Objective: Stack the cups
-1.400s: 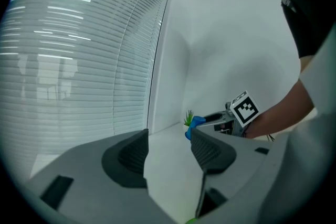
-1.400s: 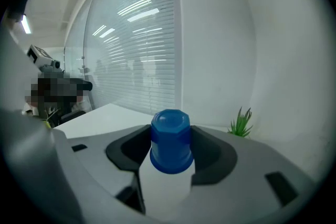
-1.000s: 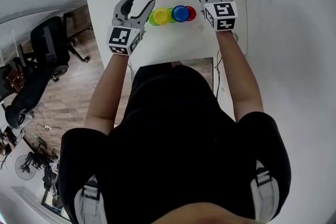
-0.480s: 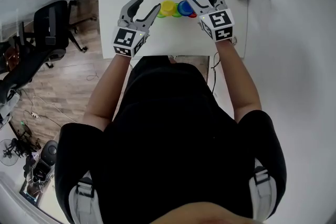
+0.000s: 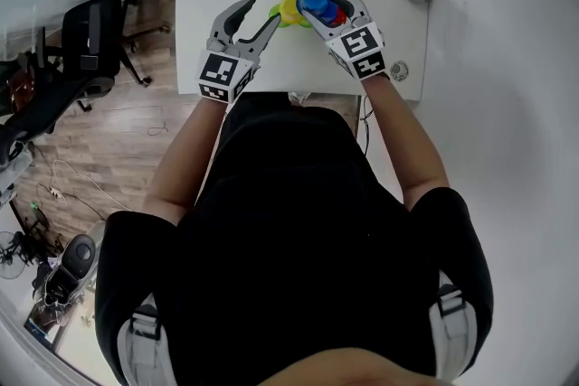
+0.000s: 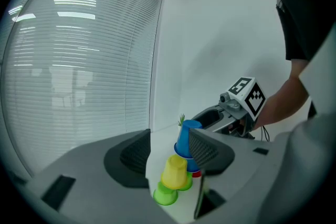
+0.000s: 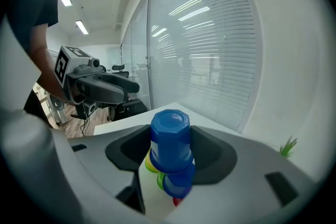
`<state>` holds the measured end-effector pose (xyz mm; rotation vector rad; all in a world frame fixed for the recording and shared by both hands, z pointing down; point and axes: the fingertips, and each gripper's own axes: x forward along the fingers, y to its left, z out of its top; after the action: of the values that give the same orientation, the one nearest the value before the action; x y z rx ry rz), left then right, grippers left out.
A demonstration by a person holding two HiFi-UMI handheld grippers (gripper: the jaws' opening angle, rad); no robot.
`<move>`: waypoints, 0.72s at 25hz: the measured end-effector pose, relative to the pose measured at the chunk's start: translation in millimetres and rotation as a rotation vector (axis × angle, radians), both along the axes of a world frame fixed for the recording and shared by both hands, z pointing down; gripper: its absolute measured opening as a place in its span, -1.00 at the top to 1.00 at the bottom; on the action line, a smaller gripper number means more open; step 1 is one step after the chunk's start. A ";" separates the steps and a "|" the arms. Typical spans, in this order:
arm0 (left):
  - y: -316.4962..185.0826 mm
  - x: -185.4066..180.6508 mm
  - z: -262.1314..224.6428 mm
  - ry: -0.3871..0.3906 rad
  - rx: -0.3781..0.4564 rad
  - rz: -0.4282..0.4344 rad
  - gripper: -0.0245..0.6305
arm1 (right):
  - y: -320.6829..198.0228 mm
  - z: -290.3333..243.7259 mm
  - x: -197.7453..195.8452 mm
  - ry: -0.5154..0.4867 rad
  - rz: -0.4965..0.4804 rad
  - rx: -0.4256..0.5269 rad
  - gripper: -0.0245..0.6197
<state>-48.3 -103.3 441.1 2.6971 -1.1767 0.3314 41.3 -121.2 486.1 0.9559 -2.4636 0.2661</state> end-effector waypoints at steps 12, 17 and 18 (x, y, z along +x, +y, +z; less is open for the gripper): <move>4.2 -8.0 0.3 0.001 -0.004 -0.007 0.20 | 5.1 0.5 4.2 -0.051 0.004 -0.022 -0.04; 9.5 -8.4 -13.8 0.038 0.011 -0.008 0.20 | 18.6 -47.9 17.2 -0.142 0.002 0.071 -0.04; 10.2 -8.4 -19.7 0.047 0.024 -0.007 0.20 | 21.4 -57.1 19.0 -0.162 0.005 0.080 -0.03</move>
<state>-56.8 -93.1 421.4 2.7046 -1.1844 0.2531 60.3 -99.8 429.0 1.0101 -2.6370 0.2575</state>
